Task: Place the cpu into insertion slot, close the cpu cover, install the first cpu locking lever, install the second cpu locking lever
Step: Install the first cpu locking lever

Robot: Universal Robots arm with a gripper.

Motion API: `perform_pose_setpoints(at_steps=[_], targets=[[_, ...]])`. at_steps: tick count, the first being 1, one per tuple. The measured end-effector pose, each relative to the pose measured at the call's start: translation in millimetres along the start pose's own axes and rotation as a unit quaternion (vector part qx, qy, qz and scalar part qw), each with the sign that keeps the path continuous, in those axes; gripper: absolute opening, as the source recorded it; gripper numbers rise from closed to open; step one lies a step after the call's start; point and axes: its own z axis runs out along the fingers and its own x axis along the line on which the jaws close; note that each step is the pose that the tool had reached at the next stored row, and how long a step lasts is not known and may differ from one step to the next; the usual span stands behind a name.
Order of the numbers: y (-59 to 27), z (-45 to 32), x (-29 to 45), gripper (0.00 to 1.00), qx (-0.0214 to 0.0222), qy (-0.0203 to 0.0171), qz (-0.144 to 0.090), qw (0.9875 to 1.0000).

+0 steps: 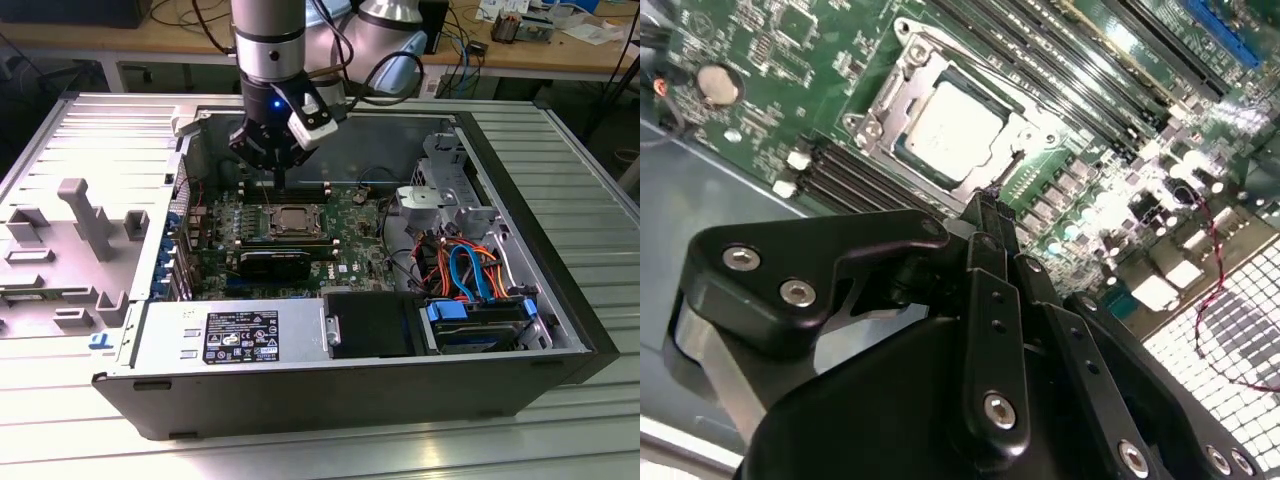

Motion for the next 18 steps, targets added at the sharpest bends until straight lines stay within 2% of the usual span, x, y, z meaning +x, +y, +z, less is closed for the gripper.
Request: perform_pose_setpoints(at_steps=[2, 5, 7, 10, 12, 15, 18], targets=[[1.4, 3.0, 15.7, 0.11, -0.0003, 0.0001, -0.004, 1.0000], [3.7, 2.5, 36.4, 0.11, -0.0006, 0.0000, -0.004, 1.0000], [7.8, 2.9, 44.4, 0.11, -0.0006, 0.0001, -0.004, 1.0000], [23.1, 6.5, 43.5, 0.11, -0.0006, 0.0000, -0.004, 1.0000], [28.1, 8.0, 43.1, 0.11, -0.0006, 0.0001, -0.004, 1.0000], [33.4, 9.0, 42.6, 0.11, -0.0006, 0.0001, -0.004, 1.0000], [34.8, 9.3, 40.4, 0.11, -0.0006, 0.0002, -0.004, 1.0000]])
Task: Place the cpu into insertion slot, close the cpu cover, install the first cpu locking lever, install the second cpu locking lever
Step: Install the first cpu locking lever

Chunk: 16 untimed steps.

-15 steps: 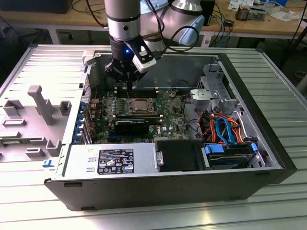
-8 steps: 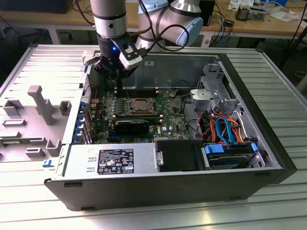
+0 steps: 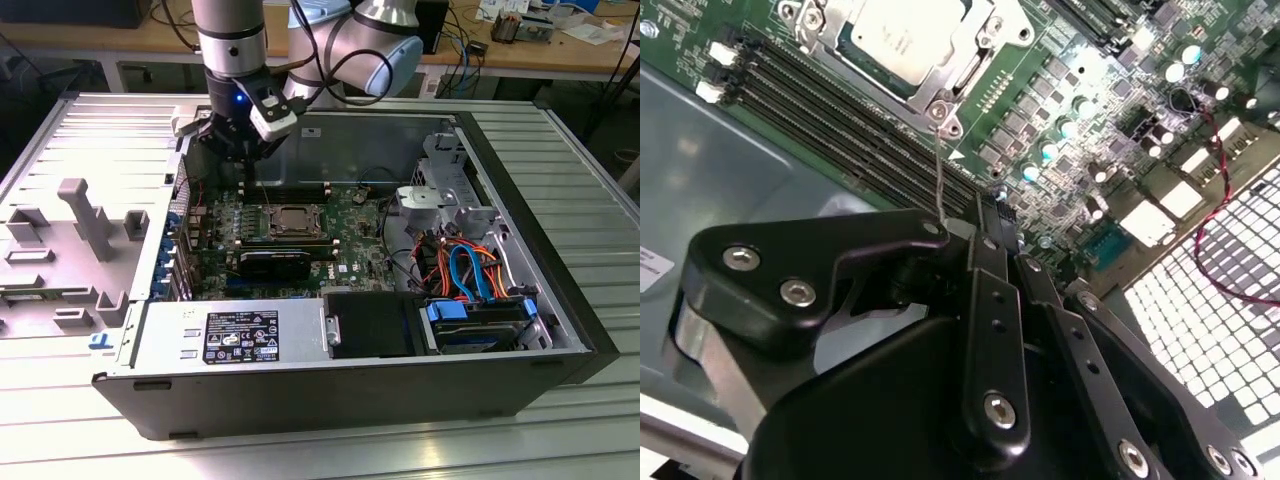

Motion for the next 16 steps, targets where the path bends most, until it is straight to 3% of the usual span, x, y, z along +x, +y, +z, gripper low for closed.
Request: perform_pose_setpoints(at_steps=[8, 16], targets=[[0.8, 0.6, -6.5, 0.11, 0.0000, 0.0000, 0.000, 1.0000], [1.1, 0.7, -8.4, 0.11, 0.0000, 0.0000, 0.000, 1.0000]])
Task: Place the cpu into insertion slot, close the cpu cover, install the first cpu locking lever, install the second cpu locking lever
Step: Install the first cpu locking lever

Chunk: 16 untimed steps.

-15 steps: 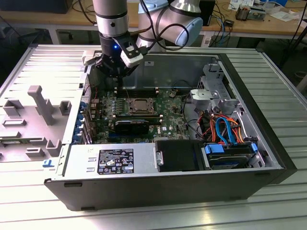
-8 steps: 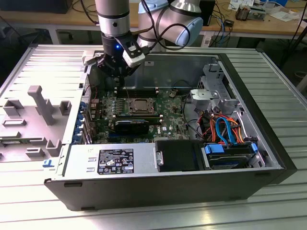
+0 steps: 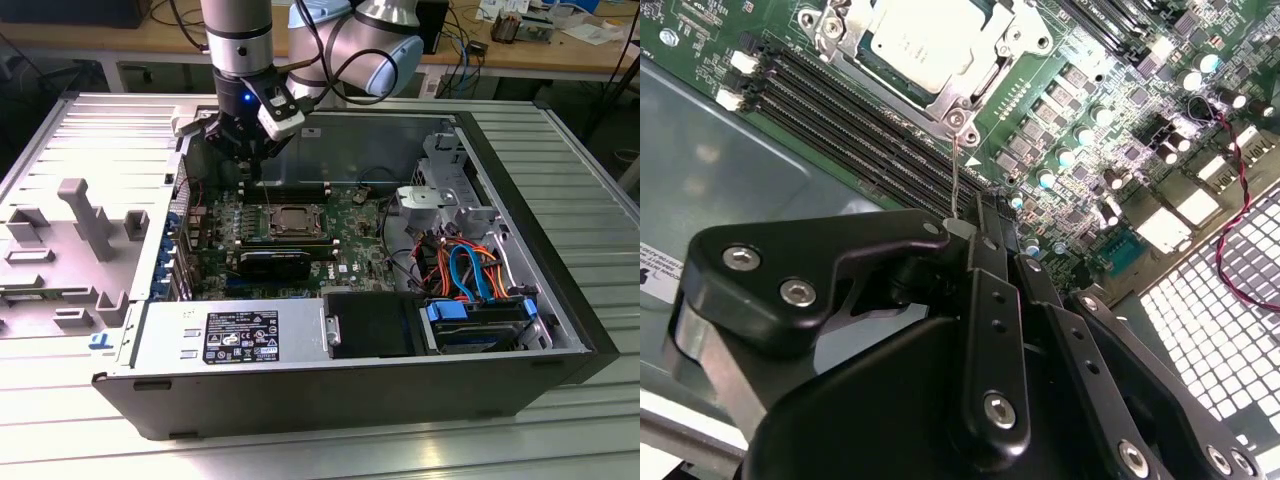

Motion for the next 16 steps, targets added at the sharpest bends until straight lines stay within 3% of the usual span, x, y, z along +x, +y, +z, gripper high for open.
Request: perform_pose_setpoints(at_steps=[16], targets=[[-0.4, 0.5, -4.1, 0.11, 0.0000, 0.0000, 0.000, 1.0000]])
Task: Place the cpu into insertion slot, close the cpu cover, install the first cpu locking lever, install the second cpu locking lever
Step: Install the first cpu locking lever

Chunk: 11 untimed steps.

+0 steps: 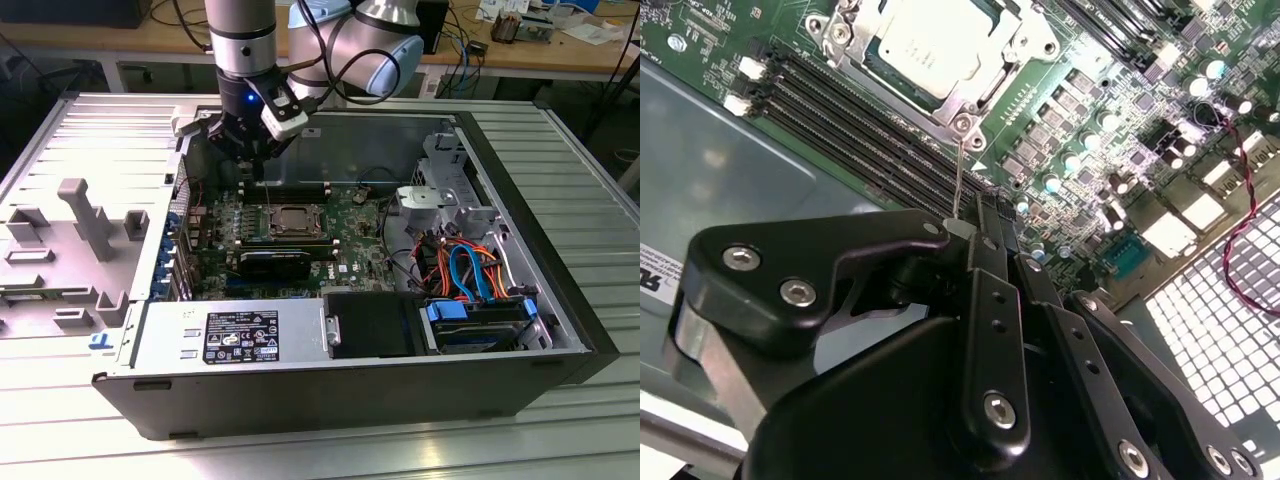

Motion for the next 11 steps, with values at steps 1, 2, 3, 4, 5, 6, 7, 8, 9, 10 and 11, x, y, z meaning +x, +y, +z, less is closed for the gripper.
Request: perform_pose_setpoints(at_steps=[1, 2, 3, 4, 5, 6, 7, 8, 9, 10, 11], targets=[[-0.1, 0.2, -0.9, 0.11, 0.0000, 0.0000, 0.000, 1.0000], [-0.2, 0.2, -1.8, 0.11, 0.0000, 0.0000, 0.000, 1.0000], [-0.3, 0.4, -2.5, 0.11, 0.0000, 0.0000, 0.000, 1.0000], [-0.3, 0.4, -2.9, 0.11, 0.0000, 0.0000, 0.000, 1.0000], [-0.3, 0.6, -3.0, 0.11, 0.0000, 0.0000, 0.000, 1.0000], [-0.4, 0.8, -4.1, 0.11, 0.0000, 0.0000, 0.000, 1.0000], [-0.5, 0.9, -4.9, 0.11, 0.0000, 0.0000, 0.000, 1.0000], [-0.6, 1.0, -5.6, 0.11, 0.0000, 0.0000, 0.000, 1.0000], [-0.6, 1.1, -5.9, 0.11, 0.0000, 0.0000, 0.000, 1.0000], [-0.7, 1.2, -6.4, 0.11, 0.0000, 0.0000, 0.000, 1.0000], [-0.7, 1.2, -7.2, 0.11, 0.0000, 0.0000, 0.000, 1.0000]])
